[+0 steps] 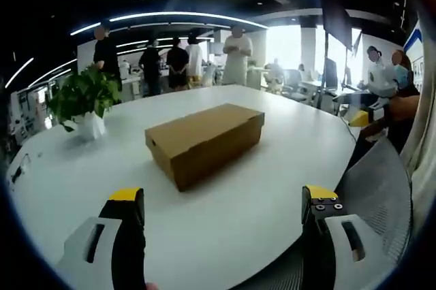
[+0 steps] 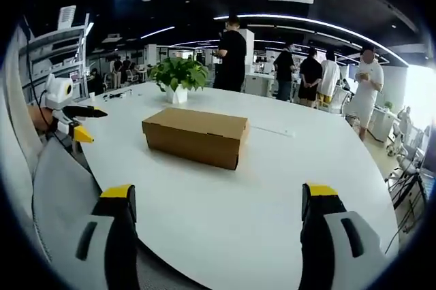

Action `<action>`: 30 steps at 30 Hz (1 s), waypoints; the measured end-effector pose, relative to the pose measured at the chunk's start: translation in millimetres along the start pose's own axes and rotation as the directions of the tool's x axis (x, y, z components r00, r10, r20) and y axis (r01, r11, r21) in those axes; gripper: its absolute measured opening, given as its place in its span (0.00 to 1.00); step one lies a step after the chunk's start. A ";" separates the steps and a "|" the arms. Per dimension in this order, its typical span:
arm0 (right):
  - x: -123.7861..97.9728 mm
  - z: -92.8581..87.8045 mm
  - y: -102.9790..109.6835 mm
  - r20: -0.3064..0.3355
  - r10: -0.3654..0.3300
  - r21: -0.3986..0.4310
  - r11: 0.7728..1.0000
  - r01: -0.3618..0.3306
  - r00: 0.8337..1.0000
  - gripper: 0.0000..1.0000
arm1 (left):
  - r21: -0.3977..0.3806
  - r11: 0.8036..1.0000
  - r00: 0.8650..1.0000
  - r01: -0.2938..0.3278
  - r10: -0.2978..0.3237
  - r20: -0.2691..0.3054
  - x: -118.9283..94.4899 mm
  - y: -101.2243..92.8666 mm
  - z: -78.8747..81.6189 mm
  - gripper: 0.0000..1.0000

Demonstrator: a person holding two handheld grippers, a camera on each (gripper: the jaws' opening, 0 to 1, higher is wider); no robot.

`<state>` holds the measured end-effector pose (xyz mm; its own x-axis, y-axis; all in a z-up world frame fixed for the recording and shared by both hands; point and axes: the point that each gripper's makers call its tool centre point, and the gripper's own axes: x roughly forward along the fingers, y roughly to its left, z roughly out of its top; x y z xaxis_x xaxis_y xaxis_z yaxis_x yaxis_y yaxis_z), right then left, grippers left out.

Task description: Operate the shoe box by opening the lid, removing the specified soft item, and placing it in the target area until the item is outside and the box remains undamaged.

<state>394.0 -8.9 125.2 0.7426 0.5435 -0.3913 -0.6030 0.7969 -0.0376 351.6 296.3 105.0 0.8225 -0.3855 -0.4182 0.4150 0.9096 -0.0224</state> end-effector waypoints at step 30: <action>-0.3 0.9 -7.5 -0.001 0.002 0.009 1.000 -0.002 1.000 0.95 | -0.008 1.000 1.000 0.020 -0.020 -0.016 7.3 -0.4 -3.0 0.98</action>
<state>398.6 -14.8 126.5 0.7413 0.5447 -0.3922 -0.6017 0.7982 -0.0287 356.3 293.6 99.3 0.8075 -0.4009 -0.4326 0.4279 0.9030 -0.0380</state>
